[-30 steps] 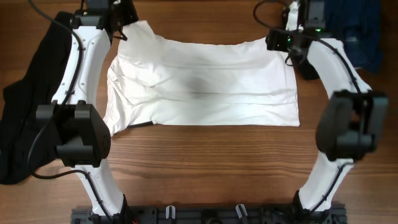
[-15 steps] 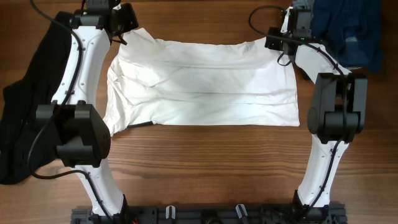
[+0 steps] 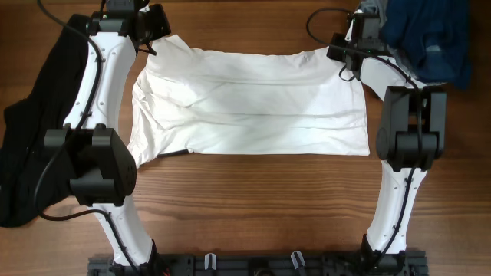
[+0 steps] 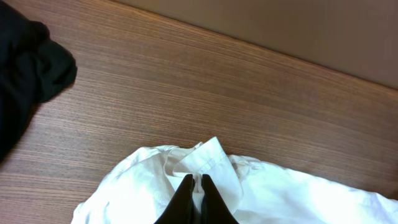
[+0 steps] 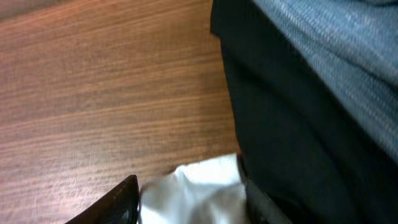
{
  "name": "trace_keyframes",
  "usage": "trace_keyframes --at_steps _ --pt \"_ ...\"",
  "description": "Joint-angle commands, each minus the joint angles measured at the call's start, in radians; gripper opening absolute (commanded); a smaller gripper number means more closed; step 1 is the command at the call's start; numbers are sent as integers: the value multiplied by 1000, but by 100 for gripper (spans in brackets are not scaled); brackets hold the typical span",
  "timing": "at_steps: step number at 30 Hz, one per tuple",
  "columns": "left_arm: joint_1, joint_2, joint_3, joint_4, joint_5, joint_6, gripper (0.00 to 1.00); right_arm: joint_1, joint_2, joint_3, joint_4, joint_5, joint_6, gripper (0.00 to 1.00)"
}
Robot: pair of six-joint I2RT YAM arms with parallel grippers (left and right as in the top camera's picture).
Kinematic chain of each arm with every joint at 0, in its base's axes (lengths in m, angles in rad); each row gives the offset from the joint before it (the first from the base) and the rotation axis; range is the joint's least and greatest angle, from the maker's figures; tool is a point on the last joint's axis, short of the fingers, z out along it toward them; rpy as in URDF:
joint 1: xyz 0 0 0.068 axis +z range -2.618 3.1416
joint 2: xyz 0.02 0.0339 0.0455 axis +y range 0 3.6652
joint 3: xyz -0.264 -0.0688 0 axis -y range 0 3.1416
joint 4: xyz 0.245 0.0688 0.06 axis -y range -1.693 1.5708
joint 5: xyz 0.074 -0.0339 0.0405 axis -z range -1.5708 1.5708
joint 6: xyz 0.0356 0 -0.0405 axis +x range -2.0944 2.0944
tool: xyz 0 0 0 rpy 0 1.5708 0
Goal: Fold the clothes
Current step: 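Lower the folded hem onto the shirt's top edge and release, then grasp the right end of the folded shirt with the right gripper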
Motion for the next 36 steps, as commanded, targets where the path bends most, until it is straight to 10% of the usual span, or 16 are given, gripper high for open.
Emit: trace_keyframes --at_steps 1,5,16,27,36 --pt "1 -20 12 1 -10 24 4 1 89 1 3 34 26 49" --pt "1 -20 12 0 -9 18 4 -1 67 21 -37 19 26 4" --pt "32 -113 12 -89 -8 21 4 -7 -338 139 -515 -25 -119 4" --pt "31 -185 -12 -681 74 20 4 -9 -480 135 -1120 -88 -84 4" --pt "30 -183 -307 -621 50 20 4 -10 -480 39 -1273 -42 -37 4"
